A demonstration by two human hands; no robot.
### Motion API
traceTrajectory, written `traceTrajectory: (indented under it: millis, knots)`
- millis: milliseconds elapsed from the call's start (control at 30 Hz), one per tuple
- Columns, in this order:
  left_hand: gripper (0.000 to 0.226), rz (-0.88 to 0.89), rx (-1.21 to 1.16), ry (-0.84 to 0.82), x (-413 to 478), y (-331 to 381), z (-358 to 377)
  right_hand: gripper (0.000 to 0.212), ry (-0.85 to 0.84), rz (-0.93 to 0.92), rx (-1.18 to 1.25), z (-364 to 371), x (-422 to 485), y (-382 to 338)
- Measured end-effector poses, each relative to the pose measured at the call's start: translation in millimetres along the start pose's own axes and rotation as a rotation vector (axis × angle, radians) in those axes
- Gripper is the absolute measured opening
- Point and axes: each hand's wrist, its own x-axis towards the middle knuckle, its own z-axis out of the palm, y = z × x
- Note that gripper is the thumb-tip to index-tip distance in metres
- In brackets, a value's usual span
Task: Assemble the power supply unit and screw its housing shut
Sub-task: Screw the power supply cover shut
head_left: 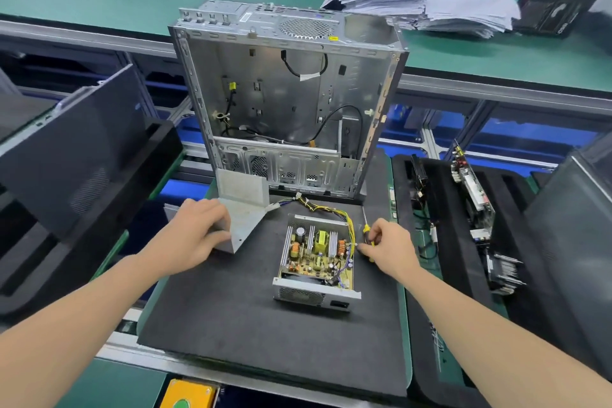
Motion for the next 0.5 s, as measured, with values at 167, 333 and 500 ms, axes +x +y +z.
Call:
traceTrajectory:
  millis: [167, 333, 500]
  knots:
    - [0.019, -0.181, -0.172, 0.186, 12.4, 26.8, -27.0, 0.022, -0.023, -0.032, -0.019, -3.8, 5.8, -5.2]
    - [0.023, -0.478, -0.434, 0.326, 18.3, 35.4, -49.1, 0.007, 0.030, -0.063, 0.019, -16.8, 7.5, -19.1]
    - [0.032, -0.630, -0.955, 0.459, 29.5, 52.8, -69.0, 0.016, 0.117, -0.236, 0.167, -33.5, 4.4, -51.5]
